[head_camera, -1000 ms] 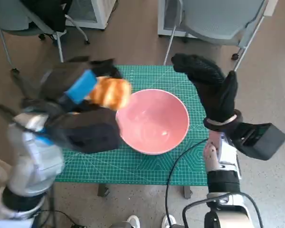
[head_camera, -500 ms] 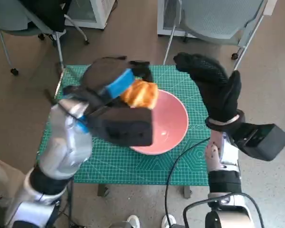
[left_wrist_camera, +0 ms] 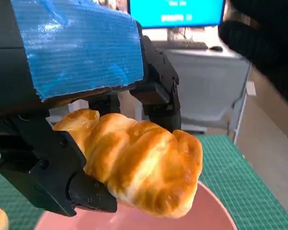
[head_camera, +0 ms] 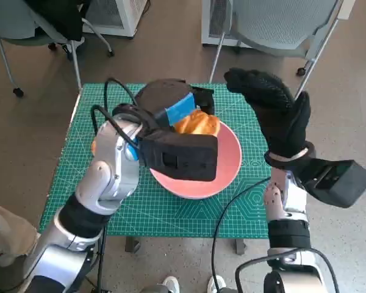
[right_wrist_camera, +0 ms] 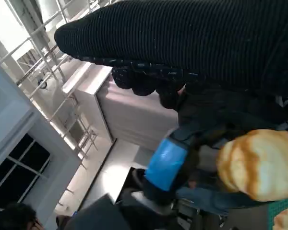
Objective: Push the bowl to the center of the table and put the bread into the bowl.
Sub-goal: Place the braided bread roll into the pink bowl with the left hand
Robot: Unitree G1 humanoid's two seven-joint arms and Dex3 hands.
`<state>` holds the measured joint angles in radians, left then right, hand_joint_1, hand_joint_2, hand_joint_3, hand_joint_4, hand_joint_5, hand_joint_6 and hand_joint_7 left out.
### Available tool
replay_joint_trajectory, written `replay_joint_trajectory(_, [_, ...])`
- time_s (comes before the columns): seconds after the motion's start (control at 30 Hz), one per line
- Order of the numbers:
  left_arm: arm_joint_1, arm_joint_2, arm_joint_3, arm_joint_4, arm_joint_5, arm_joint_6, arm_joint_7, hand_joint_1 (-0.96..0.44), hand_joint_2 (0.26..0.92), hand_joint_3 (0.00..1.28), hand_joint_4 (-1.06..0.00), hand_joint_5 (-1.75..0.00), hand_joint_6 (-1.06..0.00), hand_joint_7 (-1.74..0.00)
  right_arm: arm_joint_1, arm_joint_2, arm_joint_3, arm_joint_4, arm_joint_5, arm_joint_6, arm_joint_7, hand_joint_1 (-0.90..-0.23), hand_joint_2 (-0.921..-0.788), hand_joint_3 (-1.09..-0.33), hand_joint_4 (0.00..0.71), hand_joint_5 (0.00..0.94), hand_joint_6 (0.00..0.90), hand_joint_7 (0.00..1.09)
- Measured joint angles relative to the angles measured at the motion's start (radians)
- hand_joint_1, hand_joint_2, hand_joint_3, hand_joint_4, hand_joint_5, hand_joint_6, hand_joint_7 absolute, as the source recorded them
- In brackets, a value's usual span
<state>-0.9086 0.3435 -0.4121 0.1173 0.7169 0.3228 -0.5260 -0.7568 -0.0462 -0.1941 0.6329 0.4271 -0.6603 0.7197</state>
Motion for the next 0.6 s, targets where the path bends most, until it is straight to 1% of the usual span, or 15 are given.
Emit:
replay_joint_trajectory(0.03, [0.0,0.0,0.001,0.007,-0.011,0.0,-0.004,0.17,0.845,0.33,-0.52,-1.4,-0.48,-0.97,0.0,-0.001,0.0,-0.001,0.0,0.0,0.0,-0.678,-0.921,-0.85,0.082,0.001,-0.001,0.28])
replay_joint_trajectory(0.07, [-0.001,0.0,0.002,0.015,-0.02,0.0,-0.012,0.12,0.815,0.28,-0.38,-1.05,-0.41,-0.75,0.001,-0.002,-0.001,-0.002,0.0,0.0,0.0,-0.678,-0.921,-0.849,0.082,0.001,-0.001,0.28])
replay_joint_trajectory(0.1, [-0.001,0.0,0.003,0.02,-0.026,0.002,-0.023,0.1,0.805,0.26,-0.36,-0.88,-0.39,-0.66,0.001,-0.002,-0.001,-0.002,0.0,0.0,-0.001,-0.678,-0.921,-0.849,0.082,0.001,-0.001,0.28])
replay_joint_trajectory(0.13, [-0.002,0.0,0.004,0.022,-0.036,0.009,-0.04,0.07,0.782,0.22,-0.29,-0.59,-0.37,-0.5,0.001,-0.003,-0.001,-0.003,0.0,0.0,-0.001,-0.679,-0.921,-0.849,0.082,0.002,-0.001,0.28])
replay_joint_trajectory(0.17, [-0.003,0.001,0.005,0.022,-0.049,0.02,-0.064,0.03,0.762,0.2,-0.23,-0.38,-0.34,-0.38,0.001,-0.004,-0.001,-0.003,0.0,0.0,-0.003,-0.679,-0.921,-0.848,0.082,0.002,-0.001,0.28])
replay_joint_trajectory(0.2, [-0.003,0.002,0.007,0.022,-0.061,0.033,-0.09,0.0,0.742,0.17,-0.16,-0.24,-0.31,-0.29,0.002,-0.004,-0.001,-0.003,0.0,0.0,-0.004,-0.68,-0.921,-0.847,0.082,0.002,0.0,0.29])
replay_joint_trajectory(0.3, [-0.006,0.003,0.012,0.017,-0.087,0.072,-0.152,-0.08,0.715,0.14,-0.08,-0.08,-0.25,-0.16,0.002,-0.005,-0.001,-0.003,-0.001,0.0,-0.008,-0.681,-0.921,-0.846,0.082,0.002,0.0,0.29])
replay_joint_trajectory(0.43, [-0.009,0.008,0.018,0.003,-0.106,0.111,-0.205,-0.15,0.717,0.1,-0.03,-0.02,-0.23,-0.09,0.002,-0.005,-0.001,-0.003,-0.001,-0.001,-0.01,-0.682,-0.921,-0.845,0.082,0.001,-0.001,0.29])
replay_joint_trajectory(0.6, [-0.009,0.018,0.021,-0.027,-0.111,0.112,-0.213,-0.27,0.724,0.07,0.0,0.0,-0.21,-0.05,0.002,-0.005,0.0,-0.003,-0.002,-0.001,-0.016,-0.681,-0.921,-0.845,0.082,0.001,-0.001,0.3])
